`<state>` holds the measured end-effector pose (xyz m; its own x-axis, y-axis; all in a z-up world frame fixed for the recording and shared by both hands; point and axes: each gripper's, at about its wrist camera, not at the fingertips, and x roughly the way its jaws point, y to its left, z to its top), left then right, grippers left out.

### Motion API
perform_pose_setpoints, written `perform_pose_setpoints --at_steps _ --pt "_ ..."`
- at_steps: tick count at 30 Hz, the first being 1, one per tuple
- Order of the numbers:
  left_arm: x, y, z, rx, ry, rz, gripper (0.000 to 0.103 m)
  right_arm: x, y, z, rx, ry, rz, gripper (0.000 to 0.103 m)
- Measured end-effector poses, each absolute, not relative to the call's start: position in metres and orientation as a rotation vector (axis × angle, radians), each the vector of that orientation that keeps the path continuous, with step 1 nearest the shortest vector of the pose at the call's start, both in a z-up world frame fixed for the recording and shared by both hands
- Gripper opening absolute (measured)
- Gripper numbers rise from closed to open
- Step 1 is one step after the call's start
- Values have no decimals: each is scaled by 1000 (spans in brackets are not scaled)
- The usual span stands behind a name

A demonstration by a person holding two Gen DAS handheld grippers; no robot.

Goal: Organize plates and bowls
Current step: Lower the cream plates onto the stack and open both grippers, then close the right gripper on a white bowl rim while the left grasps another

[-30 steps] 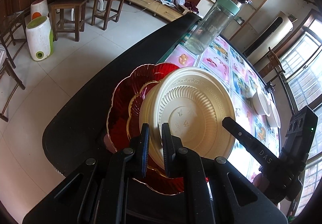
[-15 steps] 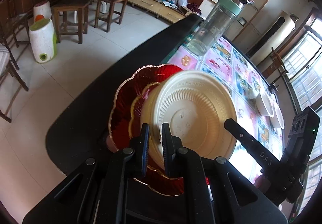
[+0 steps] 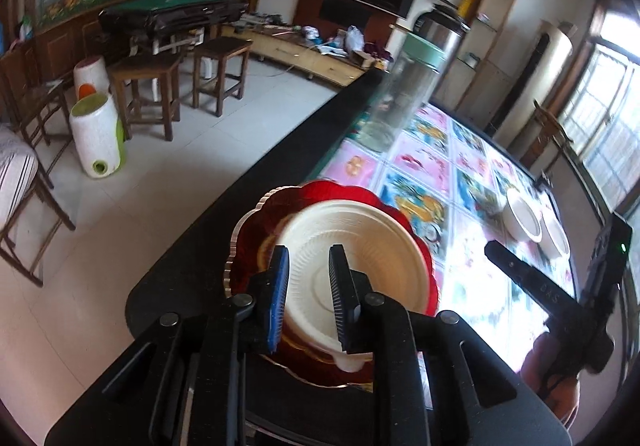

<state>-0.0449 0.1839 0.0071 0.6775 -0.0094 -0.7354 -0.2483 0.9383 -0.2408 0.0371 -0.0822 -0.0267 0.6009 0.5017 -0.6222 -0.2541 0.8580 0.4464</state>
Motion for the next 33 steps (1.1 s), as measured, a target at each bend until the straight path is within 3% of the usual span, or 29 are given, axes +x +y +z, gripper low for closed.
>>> perform_pose_setpoints --at_steps 10,14,15,19,23,33 --pt "-33 123 1 -225 869 29 19 47 -118 -56 392 870 399 15" --pt "-24 84 -5 -166 900 -36 46 46 -133 -61 393 874 382 15" --pt "-21 73 -7 -150 907 -54 48 45 -139 -62 391 874 375 15" --pt "-7 32 -16 -112 964 -146 48 44 -165 -63 386 863 328 15" --pt "9 -5 -30 -98 1038 -231 56 45 -205 -63 412 859 269 16" --pt "69 -71 -42 -111 1170 -326 56 73 -304 -51 441 847 101 17"
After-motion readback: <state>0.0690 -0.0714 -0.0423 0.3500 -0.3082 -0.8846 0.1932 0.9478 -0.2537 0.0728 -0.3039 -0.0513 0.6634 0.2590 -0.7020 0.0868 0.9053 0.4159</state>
